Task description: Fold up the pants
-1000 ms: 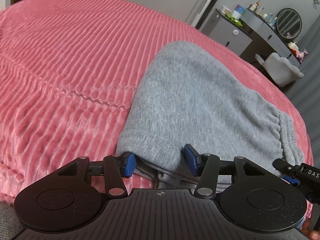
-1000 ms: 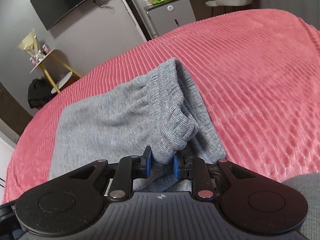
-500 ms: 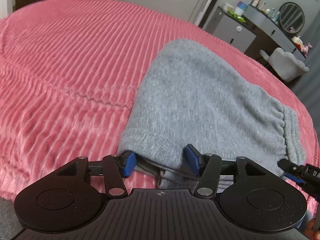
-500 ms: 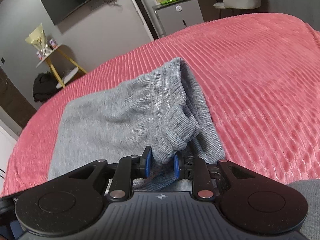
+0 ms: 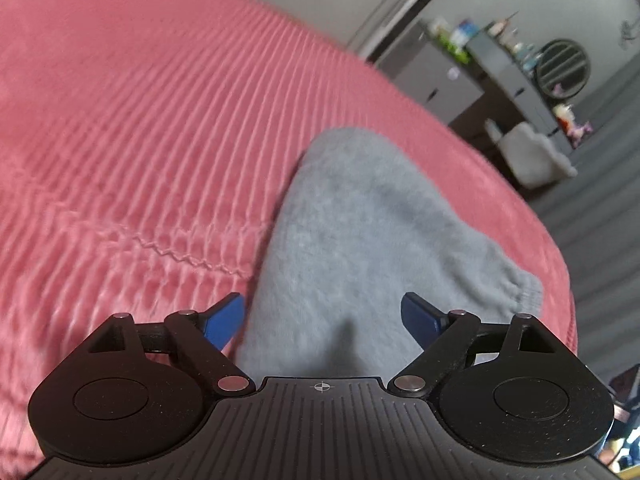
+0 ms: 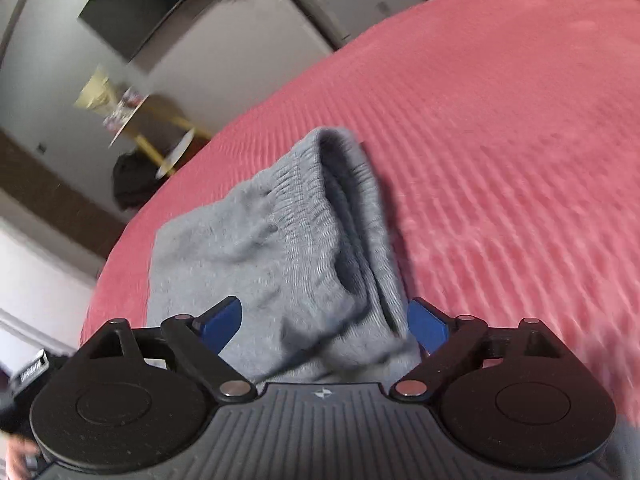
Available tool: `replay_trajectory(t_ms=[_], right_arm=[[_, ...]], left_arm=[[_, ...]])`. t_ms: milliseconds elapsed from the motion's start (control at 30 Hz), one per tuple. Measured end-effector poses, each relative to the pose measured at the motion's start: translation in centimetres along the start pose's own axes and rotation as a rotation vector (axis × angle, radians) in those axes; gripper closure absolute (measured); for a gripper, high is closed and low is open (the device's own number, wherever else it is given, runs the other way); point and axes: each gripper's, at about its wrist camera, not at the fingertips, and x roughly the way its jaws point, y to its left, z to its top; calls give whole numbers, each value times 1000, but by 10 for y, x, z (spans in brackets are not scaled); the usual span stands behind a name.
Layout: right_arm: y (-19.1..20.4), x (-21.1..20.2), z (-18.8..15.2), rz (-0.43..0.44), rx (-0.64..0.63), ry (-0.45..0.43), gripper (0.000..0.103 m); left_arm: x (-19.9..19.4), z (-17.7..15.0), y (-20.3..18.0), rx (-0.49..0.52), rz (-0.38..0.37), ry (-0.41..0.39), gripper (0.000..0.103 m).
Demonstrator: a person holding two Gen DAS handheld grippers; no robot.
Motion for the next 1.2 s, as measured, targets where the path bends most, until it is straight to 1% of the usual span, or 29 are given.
replay_trajectory(t_ms=[67,100,167,267,367,467,500,533,600,633,700,733,767,800,833,867,900,933,1000,1100,1200], right_arm=[[-6,23,9,29,-2,60,12],[-10,31,13,37,-4,71,11],[-18,45,22,45,-17,99,11],[-31,61,31,139,7,144,11],[-31,74,39,189,-20,179,11],[-32,87,48,239,-31,213,16],[-34,90,52,263,-27,226,21],[-36,92,55,281,-11,236,24],[-40,98,59,314,34,249,24],[-40,101,61,313,34,255,24],[-29,105,61,267,2,258,23],[-23,105,61,236,-8,255,24],[-19,104,60,214,-11,246,25],[-14,100,58,187,-26,226,38],[-7,96,56,160,-58,206,45],[-2,93,55,155,-77,192,48],[2,89,54,168,-84,177,50],[6,84,56,181,-81,162,51],[16,76,63,207,-78,134,51],[32,64,81,262,-74,82,52],[45,55,103,271,-103,13,52]], left_arm=[[19,8,6,-5,-34,46,13],[30,13,8,-3,-57,72,14],[48,19,9,24,-69,107,15],[72,28,3,92,-105,159,14],[88,32,-10,182,-130,173,9],[100,39,-20,246,-157,164,9],[105,41,-20,248,-160,167,9],[109,42,-20,243,-165,163,9],[114,43,-19,229,-174,144,7],[114,41,-18,215,-173,132,7],[112,39,-21,211,-162,105,8],[109,35,-24,230,-151,89,16],[105,33,-26,261,-150,74,29],[101,32,-28,276,-147,65,32],[96,32,-29,266,-147,60,41],[92,34,-29,248,-150,53,48],[88,38,-29,224,-157,45,52],[83,42,-29,201,-171,35,58],[79,54,-34,167,-204,15,60],[70,73,-50,190,-220,-38,61],[64,96,-67,206,-220,-86,59]])
